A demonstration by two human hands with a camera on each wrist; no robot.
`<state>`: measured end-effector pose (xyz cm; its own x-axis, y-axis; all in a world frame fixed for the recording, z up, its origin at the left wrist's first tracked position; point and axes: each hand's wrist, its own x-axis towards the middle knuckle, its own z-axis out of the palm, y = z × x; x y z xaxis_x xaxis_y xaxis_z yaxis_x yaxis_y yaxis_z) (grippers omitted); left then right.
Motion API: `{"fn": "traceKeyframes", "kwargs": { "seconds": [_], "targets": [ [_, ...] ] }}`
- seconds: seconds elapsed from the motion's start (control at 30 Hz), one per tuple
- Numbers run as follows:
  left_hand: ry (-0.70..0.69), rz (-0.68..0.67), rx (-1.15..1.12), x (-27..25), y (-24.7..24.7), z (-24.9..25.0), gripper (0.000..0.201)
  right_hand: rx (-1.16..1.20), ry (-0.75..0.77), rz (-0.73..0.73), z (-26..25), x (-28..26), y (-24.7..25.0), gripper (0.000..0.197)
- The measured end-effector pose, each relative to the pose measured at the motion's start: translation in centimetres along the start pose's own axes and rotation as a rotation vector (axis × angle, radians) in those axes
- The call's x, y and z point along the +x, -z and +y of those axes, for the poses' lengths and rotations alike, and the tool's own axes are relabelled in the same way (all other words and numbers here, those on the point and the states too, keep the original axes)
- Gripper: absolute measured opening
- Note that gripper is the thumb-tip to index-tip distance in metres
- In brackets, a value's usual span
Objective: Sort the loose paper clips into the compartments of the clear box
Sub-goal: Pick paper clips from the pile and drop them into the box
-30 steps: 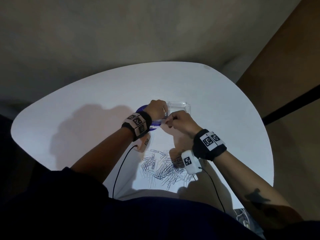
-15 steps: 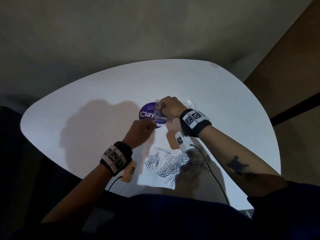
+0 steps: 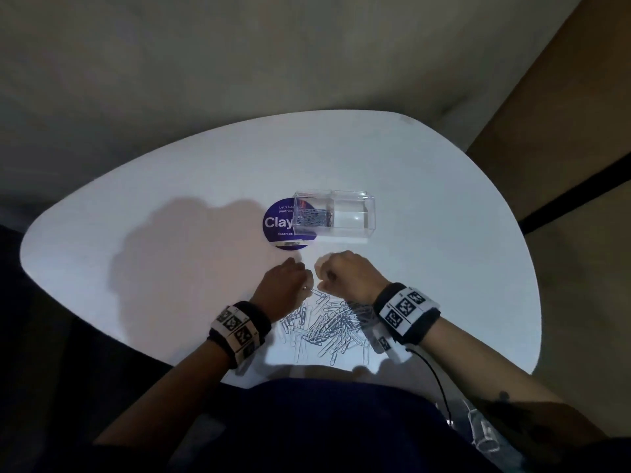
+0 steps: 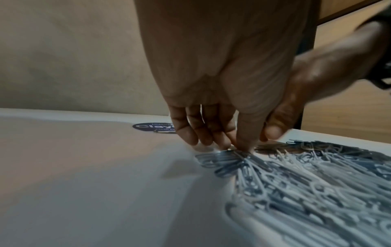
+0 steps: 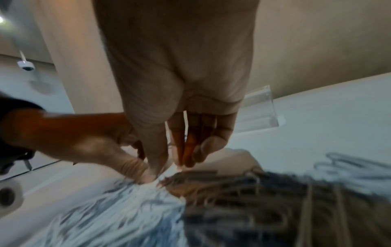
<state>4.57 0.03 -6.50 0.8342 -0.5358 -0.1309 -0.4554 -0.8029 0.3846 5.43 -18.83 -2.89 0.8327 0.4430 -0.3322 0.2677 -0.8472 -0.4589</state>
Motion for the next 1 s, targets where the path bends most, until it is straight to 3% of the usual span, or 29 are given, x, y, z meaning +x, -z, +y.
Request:
{"fn": "traceKeyframes", "kwargs": {
  "seconds": [0.13,0.33,0.53,0.67,0.73,0.83,0.9,1.0],
  "targets": [
    [-0.01,0.015,-0.015,-0.1,-0.3,-0.1,0.01,-0.045,-0.034,0.035,-0.1,0.0,-2.8,0.025],
    [0.036,0.003,-0.025,-0.3,-0.3,-0.4,0.007,-0.008,-0.024,0.099,-0.2,0.3,-3.7,0.009],
    [0.093,0.111,-0.029,-0.3,-0.2,-0.3,0.013,0.089,-0.041,0.079,0.3,0.5,-3.5,0.017],
    [0.253,0.189,-0.462,-1.1,1.4,0.0,0.009,0.358,-0.107,0.215,0.9,0.2,-3.3,0.022],
    [0.334,0.16,-0.658,-1.9,2.1,-0.2,0.004,0.479,-0.14,0.261,1.1,0.1,-3.1,0.018],
    [0.444,0.077,-0.824,-3.1,2.2,-1.0,0.019,0.735,-0.141,0.147,1.2,-0.1,-3.0,0.014],
    [0.487,0.049,-0.894,-4.1,2.1,-1.3,0.018,0.922,-0.143,0.031,1.0,-0.1,-3.0,0.013],
    [0.42,-0.033,-0.655,-5.3,1.7,-1.4,0.008,0.953,-0.068,-0.091,0.4,0.0,-3.0,0.01]
  ]
}}
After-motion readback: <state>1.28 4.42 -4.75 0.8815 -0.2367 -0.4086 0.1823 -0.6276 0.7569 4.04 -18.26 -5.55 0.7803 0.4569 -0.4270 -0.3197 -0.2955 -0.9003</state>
